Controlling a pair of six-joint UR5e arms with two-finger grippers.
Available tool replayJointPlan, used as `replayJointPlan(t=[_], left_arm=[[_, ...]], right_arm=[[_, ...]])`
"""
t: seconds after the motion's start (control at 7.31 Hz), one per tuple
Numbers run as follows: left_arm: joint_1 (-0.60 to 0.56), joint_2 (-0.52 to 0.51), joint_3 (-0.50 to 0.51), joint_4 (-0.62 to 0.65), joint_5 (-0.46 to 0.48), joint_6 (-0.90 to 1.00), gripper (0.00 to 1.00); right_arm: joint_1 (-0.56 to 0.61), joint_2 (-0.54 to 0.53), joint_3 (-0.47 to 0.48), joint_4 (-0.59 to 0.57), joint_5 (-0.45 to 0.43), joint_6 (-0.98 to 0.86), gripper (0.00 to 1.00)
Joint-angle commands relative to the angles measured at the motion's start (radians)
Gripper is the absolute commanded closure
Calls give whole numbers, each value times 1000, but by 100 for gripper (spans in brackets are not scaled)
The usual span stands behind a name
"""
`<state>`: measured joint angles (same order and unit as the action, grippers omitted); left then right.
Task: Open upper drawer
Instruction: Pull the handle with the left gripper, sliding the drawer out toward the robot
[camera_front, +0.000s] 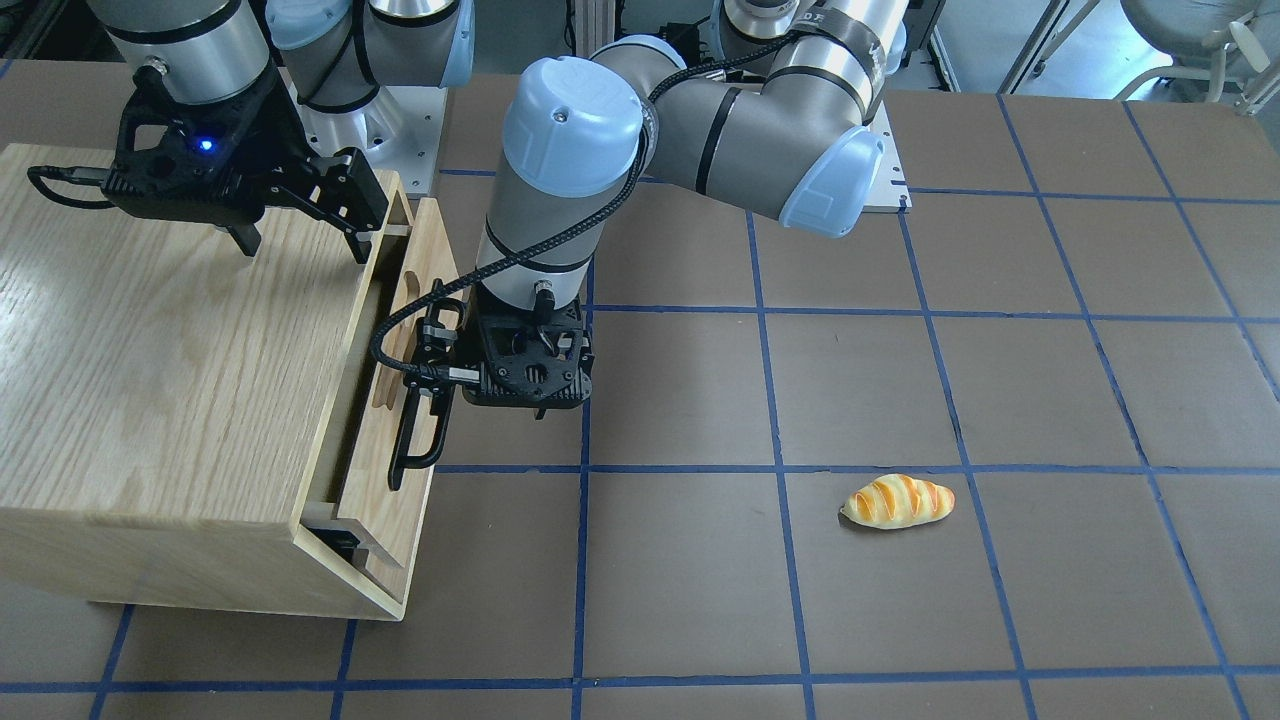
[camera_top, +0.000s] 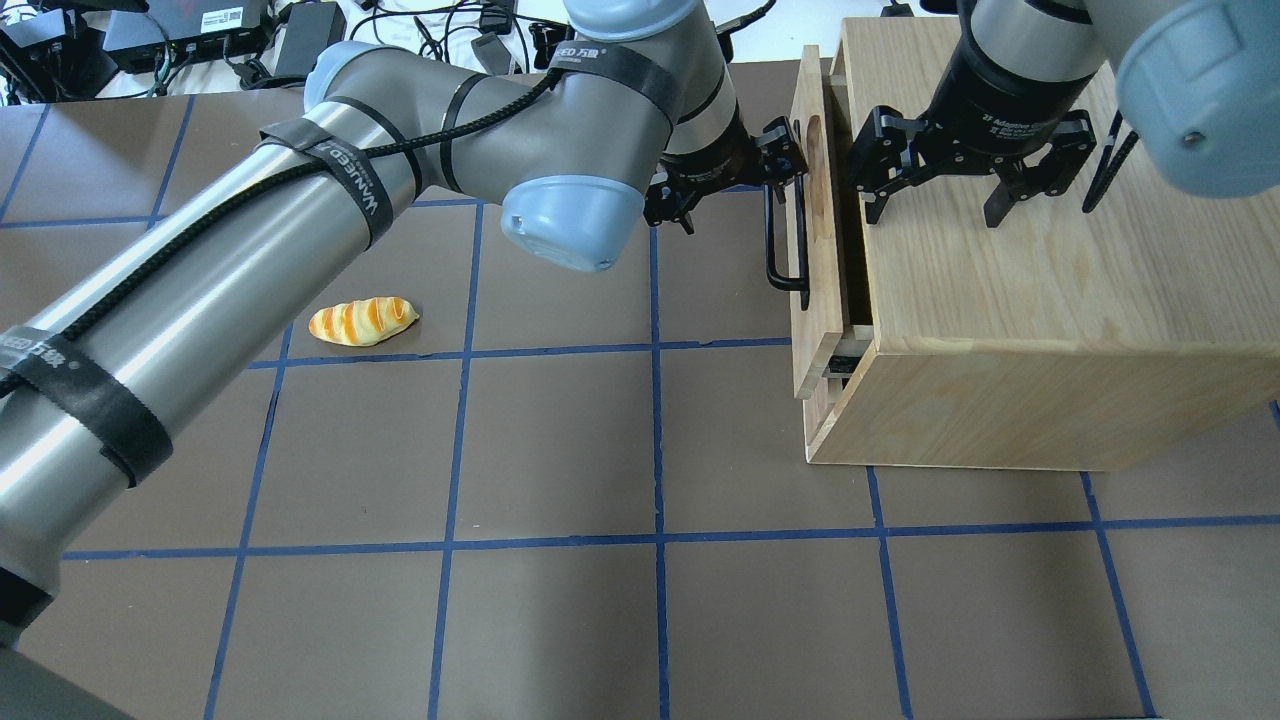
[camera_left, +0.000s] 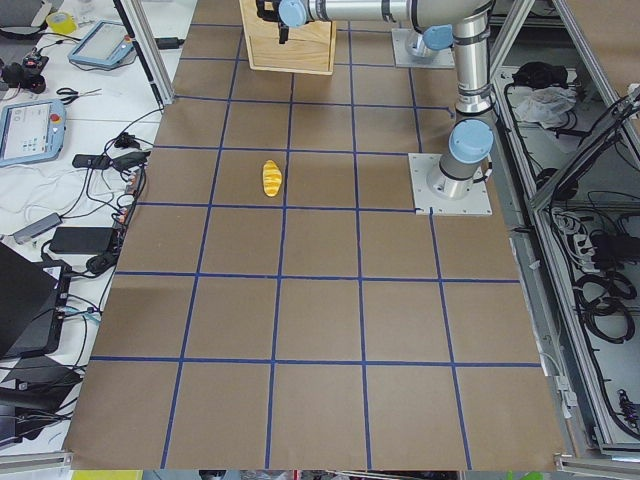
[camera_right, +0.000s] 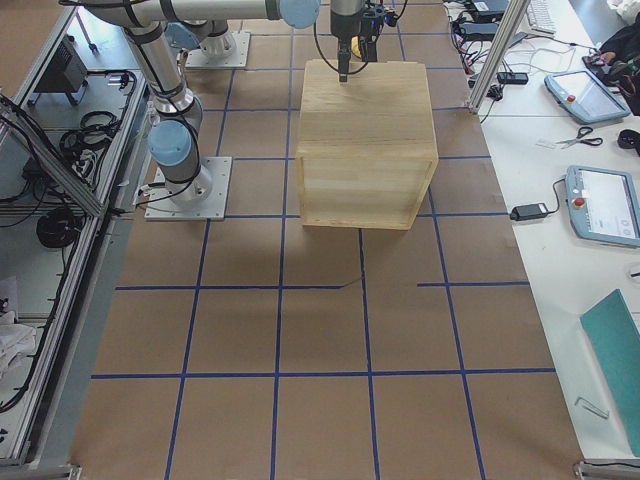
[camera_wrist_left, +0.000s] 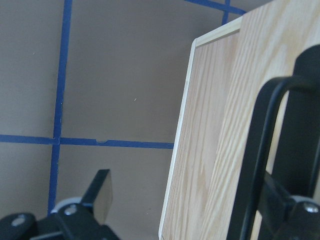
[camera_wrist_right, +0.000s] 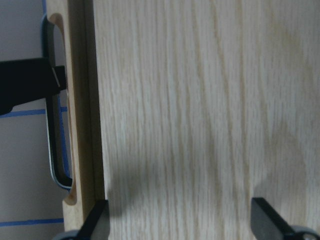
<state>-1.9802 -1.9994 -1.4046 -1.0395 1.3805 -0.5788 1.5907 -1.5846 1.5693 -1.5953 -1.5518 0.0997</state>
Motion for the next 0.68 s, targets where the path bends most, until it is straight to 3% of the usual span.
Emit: replayJointPlan(t=[0.0, 0.55], left_arm=[[29, 1, 1, -10, 0, 31, 0], [64, 13, -1, -37, 46, 75, 0]], right_arm=[[0, 0, 0, 0, -1, 0, 0], [0, 0, 0, 0, 1, 0, 0]])
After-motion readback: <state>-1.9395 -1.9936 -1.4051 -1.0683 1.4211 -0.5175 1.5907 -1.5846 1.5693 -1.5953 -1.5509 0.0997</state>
